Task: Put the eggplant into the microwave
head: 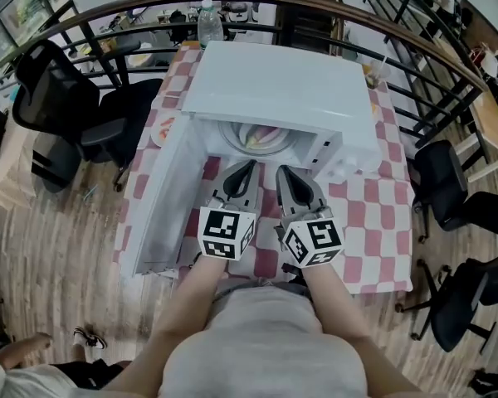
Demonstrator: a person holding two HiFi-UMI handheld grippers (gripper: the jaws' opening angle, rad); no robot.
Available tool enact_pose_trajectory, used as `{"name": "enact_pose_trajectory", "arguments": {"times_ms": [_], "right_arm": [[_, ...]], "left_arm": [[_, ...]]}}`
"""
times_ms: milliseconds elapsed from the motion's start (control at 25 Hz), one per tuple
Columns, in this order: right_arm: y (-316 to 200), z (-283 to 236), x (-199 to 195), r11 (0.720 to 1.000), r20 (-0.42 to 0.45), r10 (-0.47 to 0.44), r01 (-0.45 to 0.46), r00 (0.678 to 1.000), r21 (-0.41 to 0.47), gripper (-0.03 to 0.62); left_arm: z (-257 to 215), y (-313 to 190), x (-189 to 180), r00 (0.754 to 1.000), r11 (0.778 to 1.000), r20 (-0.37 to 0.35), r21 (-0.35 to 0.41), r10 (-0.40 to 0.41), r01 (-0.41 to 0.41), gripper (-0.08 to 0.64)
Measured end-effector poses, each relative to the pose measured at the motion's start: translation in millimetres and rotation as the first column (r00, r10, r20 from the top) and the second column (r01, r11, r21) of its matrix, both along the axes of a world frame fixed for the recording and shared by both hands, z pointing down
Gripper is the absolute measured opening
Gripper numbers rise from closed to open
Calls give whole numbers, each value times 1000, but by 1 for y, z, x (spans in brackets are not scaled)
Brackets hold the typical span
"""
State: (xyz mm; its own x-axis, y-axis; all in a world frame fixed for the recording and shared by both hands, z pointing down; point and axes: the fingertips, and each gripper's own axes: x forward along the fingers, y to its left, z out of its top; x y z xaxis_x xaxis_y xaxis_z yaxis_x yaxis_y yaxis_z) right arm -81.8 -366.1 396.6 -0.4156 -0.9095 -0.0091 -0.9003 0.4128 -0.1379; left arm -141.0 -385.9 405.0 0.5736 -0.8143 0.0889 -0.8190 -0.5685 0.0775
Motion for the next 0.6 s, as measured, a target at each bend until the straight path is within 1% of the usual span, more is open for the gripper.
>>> {"name": "enact_pose_trajectory", "arguments": {"times_ms": [200, 600], "right_arm": [[3, 1, -4, 1000, -12, -15, 15, 1000, -4, 23], [1, 3, -3, 1000, -26, -6, 6, 1000, -5, 23]], "left_arm": [[0, 3, 3, 1000, 1000, 17, 9, 7, -7, 4], [1, 4, 8, 1000, 1000, 16, 12, 27, -27, 5]]}}
